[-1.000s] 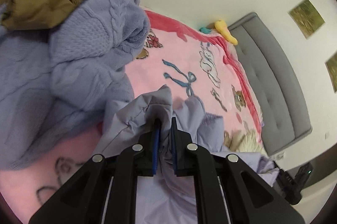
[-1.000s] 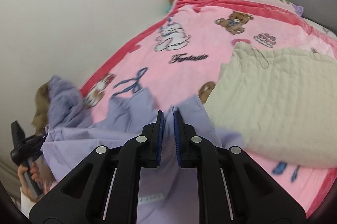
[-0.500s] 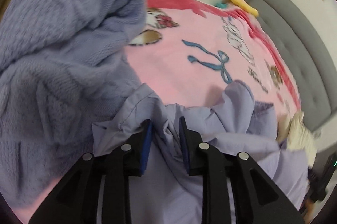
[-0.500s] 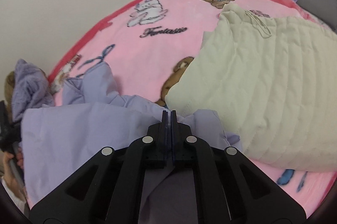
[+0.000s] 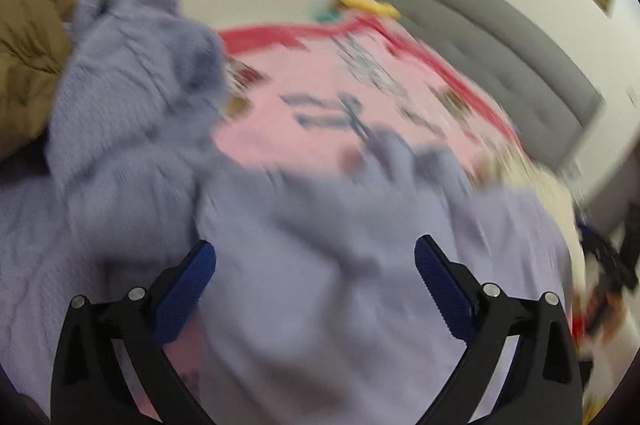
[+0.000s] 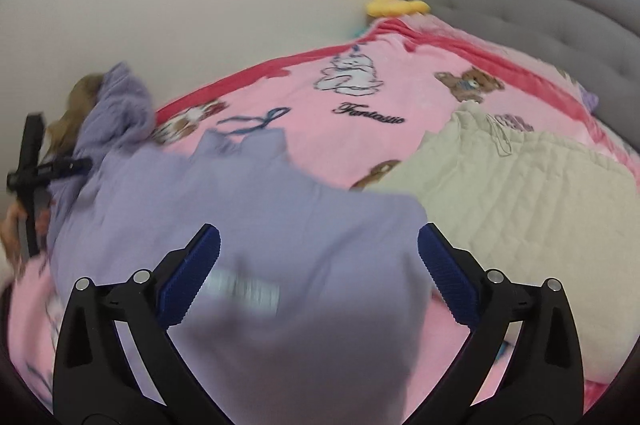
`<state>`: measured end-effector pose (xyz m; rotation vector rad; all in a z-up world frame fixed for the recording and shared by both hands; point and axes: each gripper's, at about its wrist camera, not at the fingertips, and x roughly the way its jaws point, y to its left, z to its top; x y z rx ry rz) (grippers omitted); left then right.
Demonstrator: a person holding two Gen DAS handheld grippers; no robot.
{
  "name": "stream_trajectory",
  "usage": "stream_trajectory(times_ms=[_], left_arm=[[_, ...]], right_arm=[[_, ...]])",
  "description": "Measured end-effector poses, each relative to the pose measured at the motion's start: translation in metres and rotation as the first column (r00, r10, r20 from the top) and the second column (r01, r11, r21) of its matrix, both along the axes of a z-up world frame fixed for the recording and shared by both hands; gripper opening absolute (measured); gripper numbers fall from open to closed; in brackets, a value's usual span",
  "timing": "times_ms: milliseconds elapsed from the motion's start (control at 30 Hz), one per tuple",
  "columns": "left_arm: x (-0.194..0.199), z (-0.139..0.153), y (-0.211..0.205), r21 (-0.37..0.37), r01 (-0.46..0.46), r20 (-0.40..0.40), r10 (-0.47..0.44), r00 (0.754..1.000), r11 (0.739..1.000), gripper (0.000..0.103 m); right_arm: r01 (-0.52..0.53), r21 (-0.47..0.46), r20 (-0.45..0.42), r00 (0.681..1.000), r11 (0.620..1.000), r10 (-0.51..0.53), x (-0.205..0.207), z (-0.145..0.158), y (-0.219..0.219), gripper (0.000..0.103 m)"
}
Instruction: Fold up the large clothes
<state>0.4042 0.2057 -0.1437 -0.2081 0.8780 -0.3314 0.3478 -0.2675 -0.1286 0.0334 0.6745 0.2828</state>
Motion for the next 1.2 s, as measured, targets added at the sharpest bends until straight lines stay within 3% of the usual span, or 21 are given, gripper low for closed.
stream_trajectory(times_ms=[100, 200, 267, 367, 433, 467, 500, 533, 600, 700, 800, 967, 1033, 1133, 1200], left_arm=[[-0.024, -0.014, -0.011, 0.103, 0.076, -0.003, -0.076, 0.997, 0.992, 0.098], [-0.044, -0.028, -0.017, 0.151, 0.108, 0.030, -0.113, 0.993, 0.983, 0.098], [-0.048, -0.039, -0.014, 0.123, 0.091, 0.008, -0.093, 0.996, 0.988, 0.098], [-0.044, -0.056, -0.013, 0.051, 0.057, -0.075, -0.053, 0.996, 0.997, 0.096], [-0.047, -0.057, -0.017, 0.070, 0.050, -0.053, -0.047, 0.997, 0.996, 0.089], [-0.049, -0.056, -0.020, 0.085, 0.049, -0.037, -0.046, 0.998, 0.995, 0.081], [-0.051, -0.055, -0.024, 0.100, 0.046, -0.023, -0.044, 0.999, 0.994, 0.066], [-0.053, -0.052, -0.026, 0.096, 0.043, -0.010, -0.043, 0.999, 0.994, 0.057], [-0.055, -0.046, -0.030, 0.103, 0.011, 0.012, -0.013, 1.000, 0.995, 0.028], [-0.055, -0.027, -0.041, 0.141, -0.048, 0.078, 0.037, 0.996, 0.989, 0.014], [-0.046, -0.008, -0.046, 0.157, -0.130, 0.149, 0.106, 0.983, 0.979, 0.012], [-0.028, 0.016, -0.048, 0.106, -0.250, 0.234, 0.220, 0.947, 0.962, 0.012], [-0.012, 0.009, -0.051, 0.135, -0.276, 0.203, 0.246, 0.948, 0.952, 0.013], [0.016, -0.022, -0.051, 0.190, -0.260, 0.053, 0.254, 0.966, 0.947, 0.015], [0.017, -0.032, -0.058, 0.248, -0.232, 0.049, 0.227, 0.973, 0.941, 0.019]], right_arm=[[-0.039, -0.059, -0.072, 0.997, 0.997, 0.034, -0.024, -0.026, -0.015, 0.095], [-0.038, 0.012, -0.119, 0.992, 0.999, 0.039, -0.032, -0.044, -0.033, 0.095], [-0.005, 0.132, -0.154, 0.988, 0.991, 0.025, -0.027, -0.054, -0.046, 0.094], [0.035, 0.204, -0.126, 0.992, 0.978, -0.009, -0.021, -0.054, -0.050, 0.088], [0.004, 0.241, -0.145, 0.989, 0.971, 0.032, -0.010, -0.054, -0.043, 0.050], [0.017, 0.215, -0.169, 0.985, 0.976, 0.020, -0.004, -0.054, -0.037, 0.050], [0.016, 0.202, -0.184, 0.983, 0.979, 0.022, 0.001, -0.054, -0.032, 0.047], [0.010, 0.198, -0.184, 0.982, 0.980, 0.027, 0.004, -0.053, -0.028, 0.038], [0.009, 0.177, -0.166, 0.986, 0.984, 0.021, 0.005, -0.048, -0.022, 0.026], [0.037, 0.097, -0.125, 0.992, 0.995, -0.025, 0.004, -0.029, -0.006, 0.017], [0.050, -0.013, -0.033, 0.998, 0.999, -0.050, 0.007, 0.000, 0.013, 0.015], [0.128, -0.056, 0.039, 0.991, 0.990, -0.126, 0.032, 0.035, 0.020, 0.015], [0.140, -0.099, 0.000, 0.990, 0.985, -0.141, 0.051, 0.026, 0.022, 0.015], [0.162, -0.121, -0.136, 0.975, 0.979, -0.178, 0.076, -0.014, 0.019, 0.016], [0.173, -0.137, -0.171, 0.966, 0.975, -0.195, 0.082, -0.042, 0.018, 0.020]])
